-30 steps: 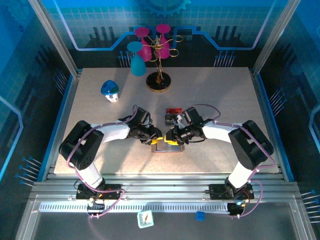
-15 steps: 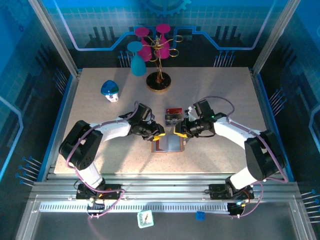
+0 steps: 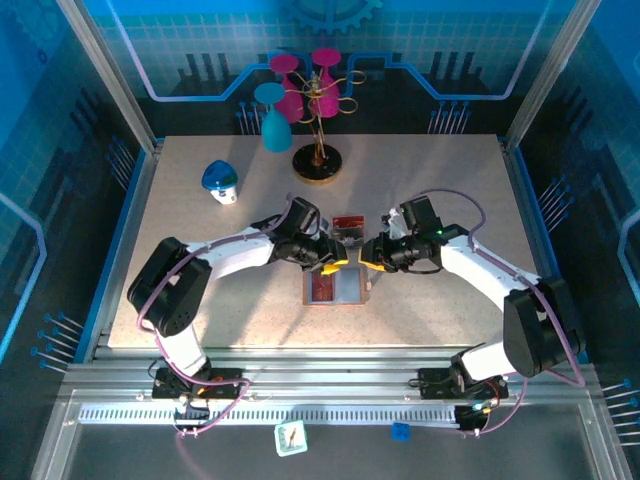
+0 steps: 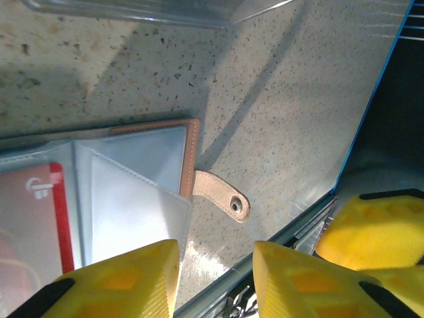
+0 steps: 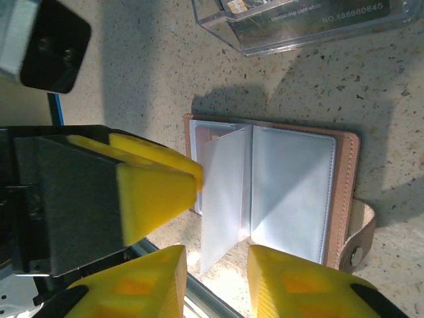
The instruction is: Take the credit cards out of the card holder
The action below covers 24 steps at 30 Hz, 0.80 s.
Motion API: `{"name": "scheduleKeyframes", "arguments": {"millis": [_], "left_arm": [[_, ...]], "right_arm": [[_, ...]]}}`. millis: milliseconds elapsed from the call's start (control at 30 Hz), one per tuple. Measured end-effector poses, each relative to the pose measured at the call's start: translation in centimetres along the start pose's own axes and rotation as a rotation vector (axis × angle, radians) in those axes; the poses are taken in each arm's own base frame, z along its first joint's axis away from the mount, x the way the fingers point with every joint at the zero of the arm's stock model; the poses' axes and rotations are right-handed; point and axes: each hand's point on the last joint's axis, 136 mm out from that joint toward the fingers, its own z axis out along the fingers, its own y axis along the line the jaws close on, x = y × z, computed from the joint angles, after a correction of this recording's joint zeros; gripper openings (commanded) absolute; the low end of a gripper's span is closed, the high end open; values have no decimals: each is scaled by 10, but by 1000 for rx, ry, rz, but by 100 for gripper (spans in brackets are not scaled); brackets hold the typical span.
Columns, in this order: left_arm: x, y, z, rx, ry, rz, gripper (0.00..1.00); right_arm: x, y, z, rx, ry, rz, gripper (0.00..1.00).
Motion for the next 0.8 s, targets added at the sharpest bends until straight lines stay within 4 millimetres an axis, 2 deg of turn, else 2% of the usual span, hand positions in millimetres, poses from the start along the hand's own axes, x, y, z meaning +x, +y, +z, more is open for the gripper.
{"name": "scheduleKeyframes", "arguments": {"millis": [200,367,567,800], "left_arm": [[4,3,16,-15,38,-3,38],[5,4,20,-22,47,-3,41],[5,5,23,-23,50,12,54],[9,14,34,-47,74,4,66]], "right_arm": [[2,-5,-4,6,-4,13,31],[5,-10,-4,13,0,25,31],[5,-10,-5,11,-5,22,31],[4,-11,-6,11,-9,21,32]]}}
